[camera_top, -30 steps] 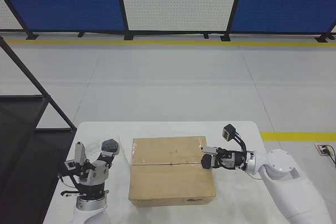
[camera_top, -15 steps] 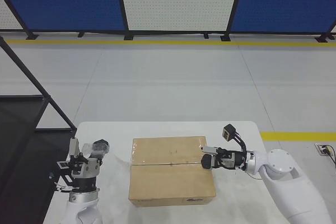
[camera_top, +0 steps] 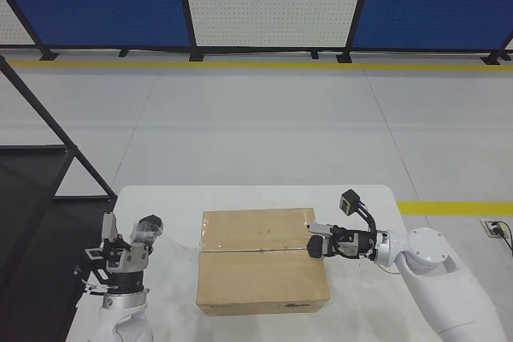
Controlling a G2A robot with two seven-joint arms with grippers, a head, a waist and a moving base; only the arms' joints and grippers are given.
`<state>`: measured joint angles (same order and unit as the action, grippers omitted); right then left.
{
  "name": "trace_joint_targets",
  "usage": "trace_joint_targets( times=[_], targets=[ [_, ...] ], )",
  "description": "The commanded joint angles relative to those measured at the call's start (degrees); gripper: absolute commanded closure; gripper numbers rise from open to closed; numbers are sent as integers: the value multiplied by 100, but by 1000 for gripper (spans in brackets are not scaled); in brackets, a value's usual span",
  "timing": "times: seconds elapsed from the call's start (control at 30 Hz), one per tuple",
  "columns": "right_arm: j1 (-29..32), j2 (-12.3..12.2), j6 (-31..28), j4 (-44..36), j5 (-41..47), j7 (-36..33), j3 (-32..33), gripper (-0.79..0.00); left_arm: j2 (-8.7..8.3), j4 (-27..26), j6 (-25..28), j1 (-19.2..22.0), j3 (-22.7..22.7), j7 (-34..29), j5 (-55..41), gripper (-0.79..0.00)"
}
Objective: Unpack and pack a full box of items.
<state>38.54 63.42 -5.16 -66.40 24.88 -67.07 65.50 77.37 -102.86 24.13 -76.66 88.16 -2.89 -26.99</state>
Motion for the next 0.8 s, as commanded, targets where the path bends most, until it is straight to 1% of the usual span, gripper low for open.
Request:
trace_joint_targets(
  times=[0.0, 0.2, 0.57, 0.77],
  targets=[
    [0, 0, 0, 0, 0, 0, 0, -785, 1, 28, -20, 82, -55, -172, -27, -785],
    [0, 0, 0, 0, 0, 0, 0, -785, 3, 57, -5, 265, -214, -635, -44, -785],
    [0, 0, 0, 0, 0, 0, 0, -785, 8, 37, -72, 382, -543, -1278, 67, -785],
    [0, 0, 0, 0, 0, 0, 0, -785, 20, 15, 29, 344, -644, -1261, 173, -785]
  ],
)
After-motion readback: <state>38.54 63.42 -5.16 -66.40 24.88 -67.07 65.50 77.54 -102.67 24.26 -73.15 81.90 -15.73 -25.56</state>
